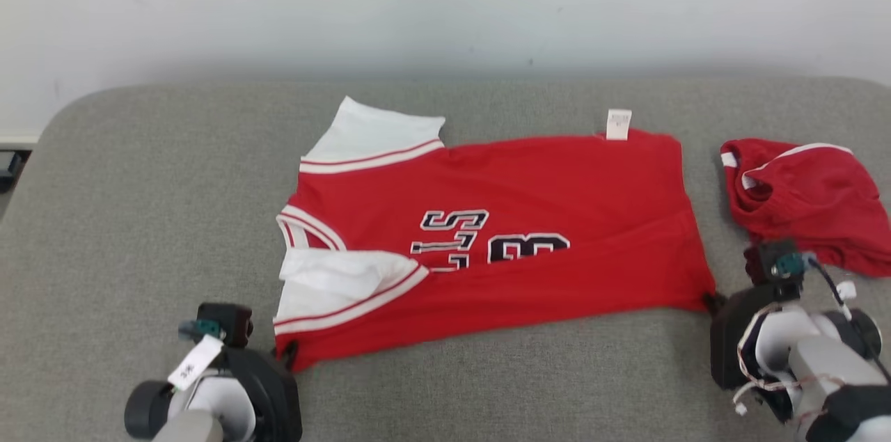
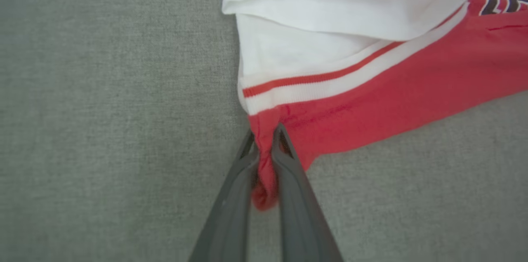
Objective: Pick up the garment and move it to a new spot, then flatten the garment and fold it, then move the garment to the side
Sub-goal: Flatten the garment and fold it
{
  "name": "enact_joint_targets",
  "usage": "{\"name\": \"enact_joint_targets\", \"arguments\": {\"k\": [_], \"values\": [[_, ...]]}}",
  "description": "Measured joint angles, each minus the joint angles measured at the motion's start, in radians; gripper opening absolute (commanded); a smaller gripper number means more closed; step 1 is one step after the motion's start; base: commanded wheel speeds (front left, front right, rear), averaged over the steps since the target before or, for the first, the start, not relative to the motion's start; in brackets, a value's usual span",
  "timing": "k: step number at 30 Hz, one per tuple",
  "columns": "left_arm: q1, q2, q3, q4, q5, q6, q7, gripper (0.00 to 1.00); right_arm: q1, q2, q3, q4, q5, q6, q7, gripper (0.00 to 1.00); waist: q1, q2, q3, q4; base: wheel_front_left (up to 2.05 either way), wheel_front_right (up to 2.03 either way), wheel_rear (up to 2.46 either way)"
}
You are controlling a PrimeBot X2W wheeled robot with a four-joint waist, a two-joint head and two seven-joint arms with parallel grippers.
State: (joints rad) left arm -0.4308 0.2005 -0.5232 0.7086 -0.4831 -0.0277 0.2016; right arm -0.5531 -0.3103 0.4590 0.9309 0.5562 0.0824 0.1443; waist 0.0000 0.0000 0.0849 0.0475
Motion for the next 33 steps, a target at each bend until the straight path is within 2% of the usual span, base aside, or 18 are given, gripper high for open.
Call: {"name": "enact_joint_targets", "arguments": {"k": [10, 16, 33], "values": [[0.163, 0.043, -0.013, -0.049, -0.003, 0.001, 0.001, 0.0, 0.2, -0.01, -0.002, -0.057, 0.034, 0.015, -0.041, 0.0, -0.0001, 0.0, -0.101, -0.004, 0.0, 0.0, 0.0], [0.253, 0.072, -0.013, -0.117, -0.011, 0.019, 0.006, 0.0, 0.293, -0.015, -0.006, -0.114, 0.048, 0.015, -0.052, 0.0, -0.0002, 0.0, -0.146, -0.01, 0.0, 0.0, 0.0], [0.347, 0.105, -0.006, -0.249, -0.043, 0.066, 0.074, 0.0, 0.405, -0.044, -0.019, -0.248, 0.089, -0.004, 0.011, 0.0, 0.0, 0.0001, -0.153, -0.014, 0.0, 0.0, 0.0]]}}
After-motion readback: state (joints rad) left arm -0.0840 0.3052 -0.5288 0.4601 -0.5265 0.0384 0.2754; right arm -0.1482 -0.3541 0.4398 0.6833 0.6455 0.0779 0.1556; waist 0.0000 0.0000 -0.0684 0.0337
